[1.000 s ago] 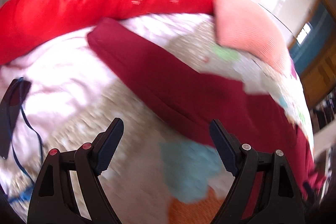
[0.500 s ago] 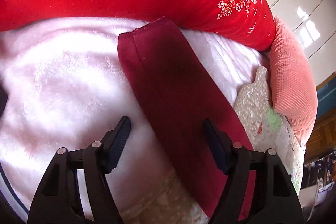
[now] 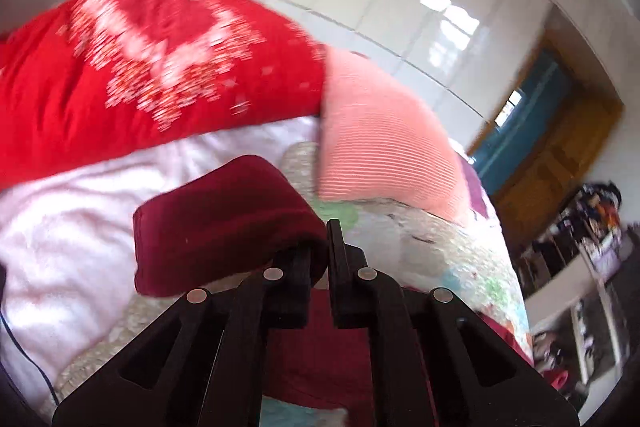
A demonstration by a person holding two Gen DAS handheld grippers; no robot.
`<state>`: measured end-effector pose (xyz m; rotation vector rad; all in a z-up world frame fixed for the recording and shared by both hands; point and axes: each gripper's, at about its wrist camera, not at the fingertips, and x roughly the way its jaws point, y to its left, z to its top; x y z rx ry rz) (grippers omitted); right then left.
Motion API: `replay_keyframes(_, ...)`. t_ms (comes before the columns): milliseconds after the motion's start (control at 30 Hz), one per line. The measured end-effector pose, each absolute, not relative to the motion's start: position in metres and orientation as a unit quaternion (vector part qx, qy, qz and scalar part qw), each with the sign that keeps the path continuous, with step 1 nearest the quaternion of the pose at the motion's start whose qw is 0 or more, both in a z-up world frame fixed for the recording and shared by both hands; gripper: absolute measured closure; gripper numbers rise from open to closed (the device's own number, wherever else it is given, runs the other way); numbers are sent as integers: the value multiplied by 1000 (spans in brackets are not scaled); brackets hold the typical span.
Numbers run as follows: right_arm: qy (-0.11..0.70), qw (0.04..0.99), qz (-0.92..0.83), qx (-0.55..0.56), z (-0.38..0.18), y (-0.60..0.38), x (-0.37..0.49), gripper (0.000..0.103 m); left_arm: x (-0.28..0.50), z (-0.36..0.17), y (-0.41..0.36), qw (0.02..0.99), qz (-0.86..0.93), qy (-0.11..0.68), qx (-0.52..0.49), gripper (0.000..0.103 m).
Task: Fold small clothes
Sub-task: 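Grasp the sleeve cuff with the left tool and fold it across the body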
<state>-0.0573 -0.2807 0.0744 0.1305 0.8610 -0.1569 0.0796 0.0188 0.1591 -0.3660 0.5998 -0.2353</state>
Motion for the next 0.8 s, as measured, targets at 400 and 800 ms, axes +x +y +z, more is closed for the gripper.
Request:
replay_keyframes(400, 397, 896, -151, 133, 92, -366, -99, 0, 23, 69, -236, 837, -335, 431, -48, 97)
replay_keyframes(800, 377, 911, -117, 117, 108, -359, -70, 0, -25, 107, -132, 899, -241, 363, -43, 36)
